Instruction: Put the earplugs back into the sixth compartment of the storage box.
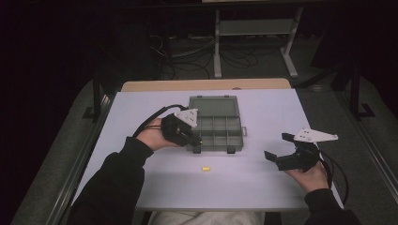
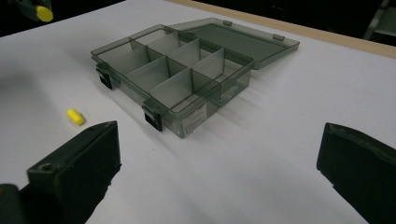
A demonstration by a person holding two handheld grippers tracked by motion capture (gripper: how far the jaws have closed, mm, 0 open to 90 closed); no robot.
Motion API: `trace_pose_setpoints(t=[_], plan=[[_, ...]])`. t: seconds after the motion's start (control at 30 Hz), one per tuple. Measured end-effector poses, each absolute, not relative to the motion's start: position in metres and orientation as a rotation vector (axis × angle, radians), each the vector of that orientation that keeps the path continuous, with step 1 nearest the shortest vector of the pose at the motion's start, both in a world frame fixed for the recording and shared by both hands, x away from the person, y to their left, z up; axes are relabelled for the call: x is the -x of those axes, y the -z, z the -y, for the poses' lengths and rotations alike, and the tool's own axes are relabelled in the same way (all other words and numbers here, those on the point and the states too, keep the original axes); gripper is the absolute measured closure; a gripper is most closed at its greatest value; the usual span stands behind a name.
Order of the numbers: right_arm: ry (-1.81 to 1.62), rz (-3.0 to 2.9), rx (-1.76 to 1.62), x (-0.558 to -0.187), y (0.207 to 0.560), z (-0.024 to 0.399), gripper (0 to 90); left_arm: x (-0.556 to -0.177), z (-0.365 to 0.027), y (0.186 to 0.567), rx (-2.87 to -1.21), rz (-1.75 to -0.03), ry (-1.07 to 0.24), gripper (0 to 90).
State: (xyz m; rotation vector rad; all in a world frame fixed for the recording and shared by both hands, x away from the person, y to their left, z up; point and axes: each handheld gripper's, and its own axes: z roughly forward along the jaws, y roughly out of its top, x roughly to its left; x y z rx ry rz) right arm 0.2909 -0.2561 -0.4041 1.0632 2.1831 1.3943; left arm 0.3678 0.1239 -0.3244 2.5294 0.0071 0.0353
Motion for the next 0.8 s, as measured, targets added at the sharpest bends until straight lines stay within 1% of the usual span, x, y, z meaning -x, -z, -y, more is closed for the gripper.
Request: trace_pose_setpoints(t=[0.37,0.8], plan=[[-1.396,-2.185,-1.052,-0.291,0.404,0.256,0.0,-0.387,-0.114,0.316,-2.569,-0.042,-0.075,81.5],[-1.410,-2.187,-1.041,-0.290,0.403,0.256,0.0,-0.410,-0.104,0.333,-2.570,-0.075,-0.077,81.4]])
